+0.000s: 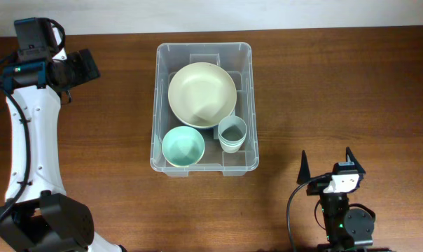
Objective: Pack container
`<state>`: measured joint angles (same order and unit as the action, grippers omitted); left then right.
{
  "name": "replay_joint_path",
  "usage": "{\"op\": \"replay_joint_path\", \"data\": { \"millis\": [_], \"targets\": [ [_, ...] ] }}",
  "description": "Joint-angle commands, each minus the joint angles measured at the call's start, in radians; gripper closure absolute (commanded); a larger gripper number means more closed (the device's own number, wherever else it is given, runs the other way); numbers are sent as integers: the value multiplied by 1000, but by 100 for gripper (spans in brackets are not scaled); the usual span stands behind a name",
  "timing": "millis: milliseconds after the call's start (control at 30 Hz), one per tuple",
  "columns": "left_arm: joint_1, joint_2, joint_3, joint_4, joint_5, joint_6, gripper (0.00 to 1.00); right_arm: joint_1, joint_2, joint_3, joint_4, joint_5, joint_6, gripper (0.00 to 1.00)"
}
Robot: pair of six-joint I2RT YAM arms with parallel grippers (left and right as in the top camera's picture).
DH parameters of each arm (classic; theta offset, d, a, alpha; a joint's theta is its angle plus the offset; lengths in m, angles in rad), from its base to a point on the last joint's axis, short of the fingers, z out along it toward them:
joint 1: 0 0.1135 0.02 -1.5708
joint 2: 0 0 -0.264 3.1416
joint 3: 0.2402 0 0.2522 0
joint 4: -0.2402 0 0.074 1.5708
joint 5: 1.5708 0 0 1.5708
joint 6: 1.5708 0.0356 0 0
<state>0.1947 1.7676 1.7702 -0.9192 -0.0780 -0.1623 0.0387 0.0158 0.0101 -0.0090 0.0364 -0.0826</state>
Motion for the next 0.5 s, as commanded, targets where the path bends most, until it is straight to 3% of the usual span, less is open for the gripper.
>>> {"op": "replay_joint_path", "data": {
  "millis": [0,467],
  "targets": [
    [0,5,22,2,4,-5,0,-7,-13,-5,-30,5,10,1],
    [0,5,22,2,4,-5,0,-7,-8,-5,-70,1,10,1]
  ]
}}
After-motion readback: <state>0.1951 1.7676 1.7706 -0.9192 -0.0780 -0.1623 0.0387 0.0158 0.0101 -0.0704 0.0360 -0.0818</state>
